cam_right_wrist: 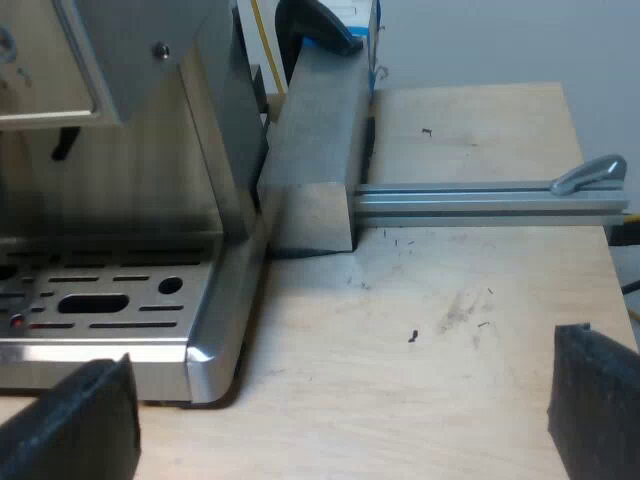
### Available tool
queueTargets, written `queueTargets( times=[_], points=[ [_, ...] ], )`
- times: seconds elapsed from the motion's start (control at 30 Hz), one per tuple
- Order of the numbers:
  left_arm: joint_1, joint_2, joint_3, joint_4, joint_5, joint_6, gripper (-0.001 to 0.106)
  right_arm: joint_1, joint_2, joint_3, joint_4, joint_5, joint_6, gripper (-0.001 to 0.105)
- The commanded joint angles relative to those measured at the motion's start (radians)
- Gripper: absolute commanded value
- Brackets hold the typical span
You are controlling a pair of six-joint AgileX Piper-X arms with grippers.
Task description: Grind coffee beans and then tamp
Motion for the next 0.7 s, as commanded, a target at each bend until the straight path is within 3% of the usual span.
queueTargets(
  times=[0.03, 0.47, 0.7],
  points=[
    [0.000, -0.140, 0.047, -0.050, -0.022, -0.021, 0.079, -0.001, -0.044, 0.035, -0.041, -0.010, -0.001, 0.084],
    [0.000, -0.138, 0.276, -0.100, -0.012, -0.021, 0.079, -0.001, -0.044, 0.237, -0.065, -0.032, -0.001, 0.084],
    [0.000, -0.137, 0.318, -0.127, 0.016, -0.018, 0.079, -0.001, -0.043, 0.298, -0.083, -0.032, -0.001, 0.084]
  ],
)
